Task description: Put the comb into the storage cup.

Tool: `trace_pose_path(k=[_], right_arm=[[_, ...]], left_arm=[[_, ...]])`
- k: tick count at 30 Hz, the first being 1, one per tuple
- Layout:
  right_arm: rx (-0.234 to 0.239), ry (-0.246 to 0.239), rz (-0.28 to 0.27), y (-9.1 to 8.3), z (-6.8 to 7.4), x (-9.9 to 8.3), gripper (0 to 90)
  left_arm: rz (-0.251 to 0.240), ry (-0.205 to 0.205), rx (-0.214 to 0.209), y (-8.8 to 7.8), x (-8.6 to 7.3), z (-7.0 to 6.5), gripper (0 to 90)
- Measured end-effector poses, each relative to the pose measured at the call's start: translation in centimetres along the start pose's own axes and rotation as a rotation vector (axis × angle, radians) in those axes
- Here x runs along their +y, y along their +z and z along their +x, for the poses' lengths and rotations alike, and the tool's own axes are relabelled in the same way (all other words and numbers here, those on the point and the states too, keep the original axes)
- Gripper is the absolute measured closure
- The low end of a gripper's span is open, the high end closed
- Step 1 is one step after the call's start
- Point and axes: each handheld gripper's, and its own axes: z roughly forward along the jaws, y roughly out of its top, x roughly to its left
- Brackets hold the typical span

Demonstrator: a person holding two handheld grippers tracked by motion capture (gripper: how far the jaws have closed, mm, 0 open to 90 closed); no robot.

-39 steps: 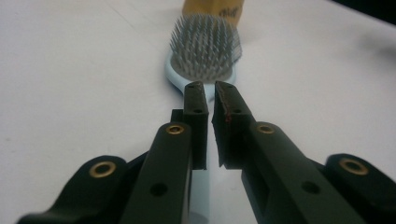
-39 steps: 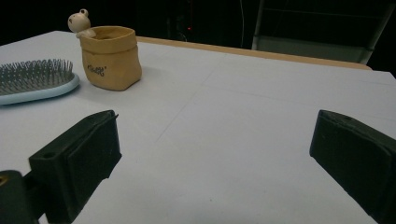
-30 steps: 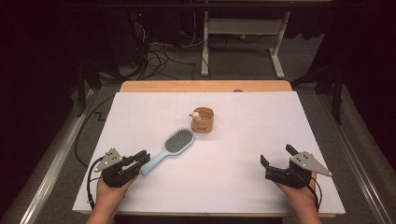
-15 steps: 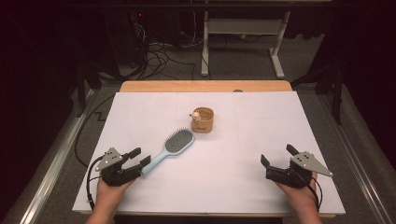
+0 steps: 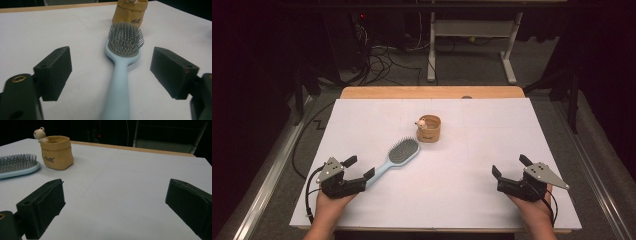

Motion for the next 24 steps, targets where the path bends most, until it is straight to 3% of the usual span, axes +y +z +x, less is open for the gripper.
trace_pose_path(k=[5, 12, 16, 24], right_arm=[[-0.002, 0.001, 0.001, 0.05, -0.08, -0.02, 3.2], [-0.004, 0.002, 0.001, 0.04, -0.08, 0.00, 3.2], [-0.003, 0.008, 0.002, 0.10, -0.12, -0.03, 3.2], [0.000, 0.000, 0.008, 0.22, 0.00, -0.04, 3.2]], left_arm=[[-0.024, 0.000, 0.004, -0.06, 0.15, -0.05, 13.5], [-0.026, 0.030, -0.008, 0.21, 0.36, -0.30, 0.0], [-0.009, 0.045, -0.040, 0.56, 0.27, -0.39, 0.0], [-0.010, 0.049, -0.026, 0.42, 0.37, -0.38, 0.0]])
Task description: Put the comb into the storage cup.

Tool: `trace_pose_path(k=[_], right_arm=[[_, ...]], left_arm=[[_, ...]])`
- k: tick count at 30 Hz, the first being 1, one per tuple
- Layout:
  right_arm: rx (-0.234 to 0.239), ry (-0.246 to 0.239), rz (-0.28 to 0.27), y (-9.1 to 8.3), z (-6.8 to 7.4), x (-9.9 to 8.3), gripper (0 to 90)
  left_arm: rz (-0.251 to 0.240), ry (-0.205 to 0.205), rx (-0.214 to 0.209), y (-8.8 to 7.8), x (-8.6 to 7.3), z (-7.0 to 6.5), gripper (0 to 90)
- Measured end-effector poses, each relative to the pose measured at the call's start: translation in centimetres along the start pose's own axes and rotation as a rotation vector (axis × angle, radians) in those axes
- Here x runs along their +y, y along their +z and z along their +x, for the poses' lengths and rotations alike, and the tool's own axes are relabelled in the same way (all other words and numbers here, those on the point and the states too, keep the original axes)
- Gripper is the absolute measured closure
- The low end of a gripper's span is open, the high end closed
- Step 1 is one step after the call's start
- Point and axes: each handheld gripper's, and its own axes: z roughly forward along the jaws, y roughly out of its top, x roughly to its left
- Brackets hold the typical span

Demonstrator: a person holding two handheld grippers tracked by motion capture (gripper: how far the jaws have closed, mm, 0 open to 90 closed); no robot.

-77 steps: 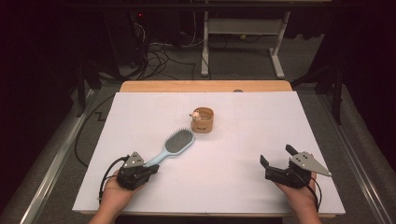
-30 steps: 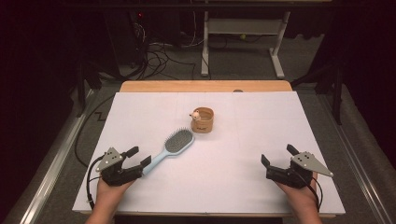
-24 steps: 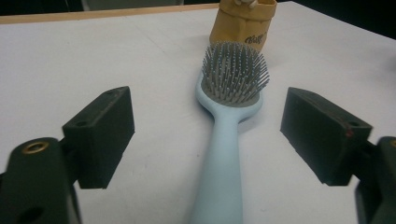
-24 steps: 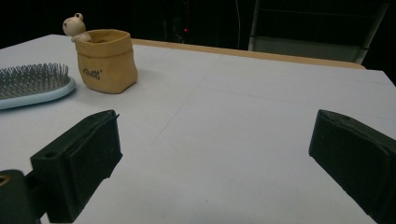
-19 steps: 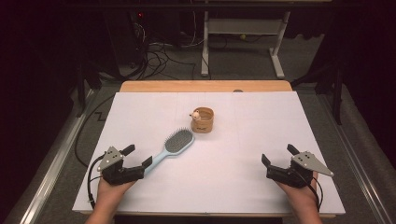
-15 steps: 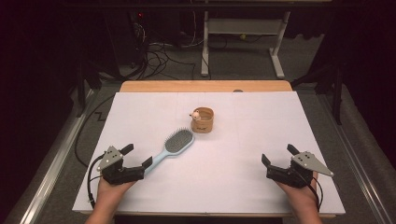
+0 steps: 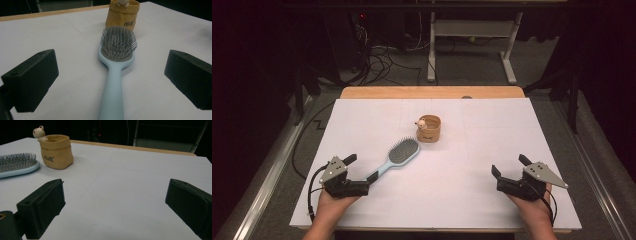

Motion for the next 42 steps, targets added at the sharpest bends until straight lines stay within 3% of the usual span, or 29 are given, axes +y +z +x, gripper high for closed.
trace_pose_path(k=[4, 14, 21, 25, 32, 42], right_arm=[[0.003, 0.000, 0.002, 0.1, 0.0, 0.0, 3.2], [-0.001, 0.002, -0.009, -0.2, -0.2, 0.1, 3.3], [-0.005, 0.011, -0.016, -0.4, -0.4, 0.2, 3.2], [-0.003, 0.009, -0.014, -0.4, -0.4, 0.2, 3.3], [-0.007, 0.015, -0.015, -0.4, -0.4, 0.2, 3.3], [-0.006, 0.013, -0.017, -0.4, -0.4, 0.2, 3.3]], left_arm=[[0.006, 0.008, -0.001, 0.0, 0.5, -0.2, 0.0], [0.104, 0.018, -0.012, 0.9, 2.9, 0.9, 0.0], [0.211, 0.055, -0.013, 3.0, 4.2, 1.2, 0.0], [0.249, 0.070, -0.017, 4.2, 4.6, 1.1, 0.2], [0.320, 0.053, -0.029, 5.8, 4.9, 1.0, 0.3], [0.407, 0.087, -0.042, 8.4, 5.6, 0.4, 2.2]])
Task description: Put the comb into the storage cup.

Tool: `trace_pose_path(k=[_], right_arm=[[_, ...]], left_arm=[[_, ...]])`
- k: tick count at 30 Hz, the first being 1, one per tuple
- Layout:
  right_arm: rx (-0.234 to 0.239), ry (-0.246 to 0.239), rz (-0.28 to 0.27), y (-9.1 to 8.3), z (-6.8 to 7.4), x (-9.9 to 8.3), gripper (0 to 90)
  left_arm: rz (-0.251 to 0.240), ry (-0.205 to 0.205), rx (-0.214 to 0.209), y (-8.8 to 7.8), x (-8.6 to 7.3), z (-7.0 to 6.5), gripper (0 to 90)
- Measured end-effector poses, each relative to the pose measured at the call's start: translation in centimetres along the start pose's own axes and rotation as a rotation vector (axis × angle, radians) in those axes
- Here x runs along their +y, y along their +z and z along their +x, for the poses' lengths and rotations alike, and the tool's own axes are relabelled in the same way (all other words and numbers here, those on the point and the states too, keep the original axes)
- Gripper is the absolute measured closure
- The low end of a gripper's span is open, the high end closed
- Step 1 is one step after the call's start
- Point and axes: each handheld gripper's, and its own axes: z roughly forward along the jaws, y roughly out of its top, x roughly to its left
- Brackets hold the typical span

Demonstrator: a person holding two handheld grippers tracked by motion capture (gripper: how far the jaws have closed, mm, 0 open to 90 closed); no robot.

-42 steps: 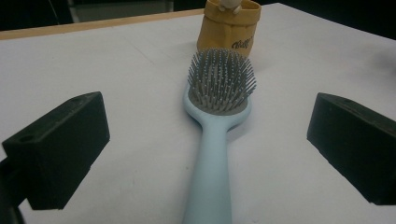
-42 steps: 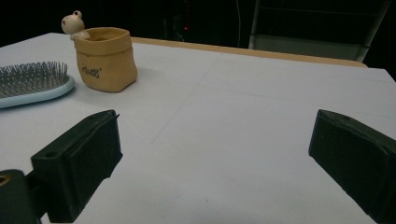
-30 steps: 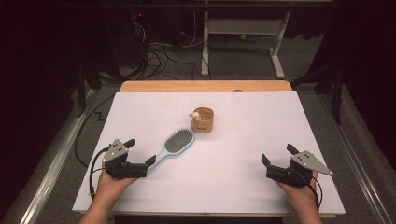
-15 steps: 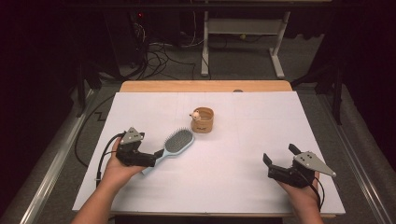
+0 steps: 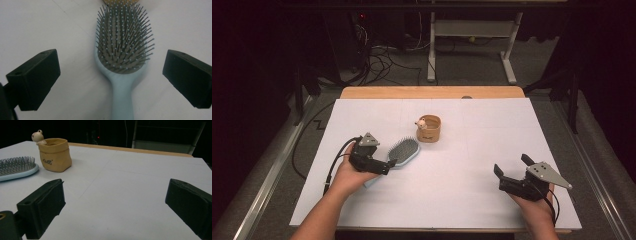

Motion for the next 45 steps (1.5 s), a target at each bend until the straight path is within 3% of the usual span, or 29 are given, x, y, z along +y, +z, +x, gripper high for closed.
trace_pose_path(k=[17, 23, 25, 36, 45], right_arm=[[0.005, 0.002, -0.006, 0.0, -0.1, 0.1, 3.3], [0.005, 0.004, -0.005, 0.0, -0.2, 0.1, 3.3], [0.007, 0.003, -0.006, 0.0, -0.2, 0.1, 3.3], [0.008, 0.006, -0.005, 0.0, -0.3, 0.0, 3.3], [0.008, 0.007, -0.005, 0.0, -0.3, 0.0, 3.3]], left_arm=[[0.109, 0.047, -0.002, 2.9, 3.0, -1.0, 3.5], [0.170, 0.070, 0.003, 3.8, 3.8, -1.2, 4.0], [0.193, 0.069, -0.013, 4.2, 4.0, -1.2, 4.6], [0.307, 0.073, -0.003, 6.5, 4.0, -1.1, 6.6], [0.319, 0.061, -0.034, 6.8, 4.3, -0.7, 9.3]])
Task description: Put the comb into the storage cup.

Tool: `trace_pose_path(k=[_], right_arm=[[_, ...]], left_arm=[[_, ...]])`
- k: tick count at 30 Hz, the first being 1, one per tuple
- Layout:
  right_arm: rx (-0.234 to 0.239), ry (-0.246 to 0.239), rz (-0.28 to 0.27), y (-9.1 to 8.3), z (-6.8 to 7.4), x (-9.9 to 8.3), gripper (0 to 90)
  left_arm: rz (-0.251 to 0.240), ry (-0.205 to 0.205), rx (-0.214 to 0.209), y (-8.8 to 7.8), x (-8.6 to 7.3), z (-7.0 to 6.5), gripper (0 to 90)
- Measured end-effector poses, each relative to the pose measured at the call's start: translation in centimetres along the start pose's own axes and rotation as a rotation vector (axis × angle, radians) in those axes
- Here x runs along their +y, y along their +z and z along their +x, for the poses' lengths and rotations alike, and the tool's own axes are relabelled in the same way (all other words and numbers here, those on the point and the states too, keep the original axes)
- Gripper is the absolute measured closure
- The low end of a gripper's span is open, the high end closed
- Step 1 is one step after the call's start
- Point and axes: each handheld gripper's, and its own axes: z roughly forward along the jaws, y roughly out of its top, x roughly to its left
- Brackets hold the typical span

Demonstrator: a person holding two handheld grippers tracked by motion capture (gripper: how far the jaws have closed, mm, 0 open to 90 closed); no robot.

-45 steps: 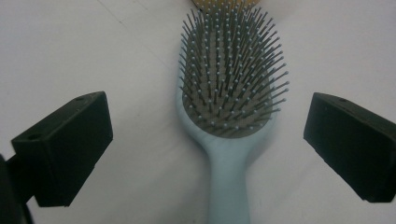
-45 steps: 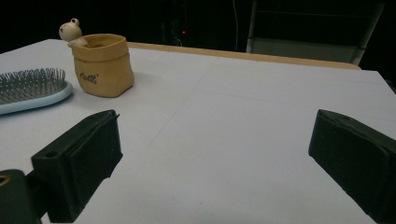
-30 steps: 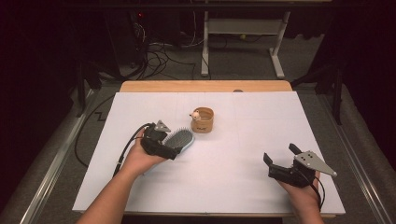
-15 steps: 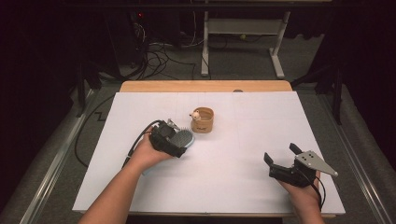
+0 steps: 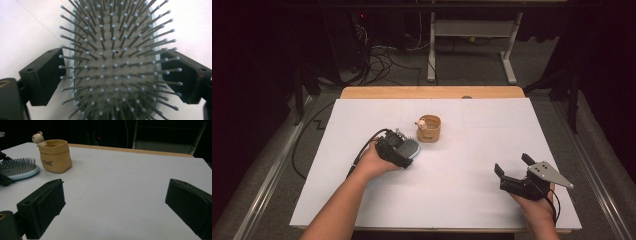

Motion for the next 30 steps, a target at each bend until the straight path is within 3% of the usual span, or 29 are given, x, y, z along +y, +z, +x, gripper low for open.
trace_pose_path(k=[13, 22, 30], right_arm=[[0.000, -0.003, 0.000, -0.04, 0.09, 0.03, 3.3], [0.003, -0.006, 0.002, 0.01, 0.14, 0.02, 3.4], [0.002, -0.005, 0.001, 0.00, 0.14, 0.03, 3.4]], left_arm=[[-0.002, -0.025, 0.000, 0.05, -0.03, 0.02, 12.1], [0.017, -0.019, 0.001, -0.12, 0.26, -0.11, 19.1], [0.028, -0.024, 0.008, -0.14, 0.41, -0.22, 19.8]])
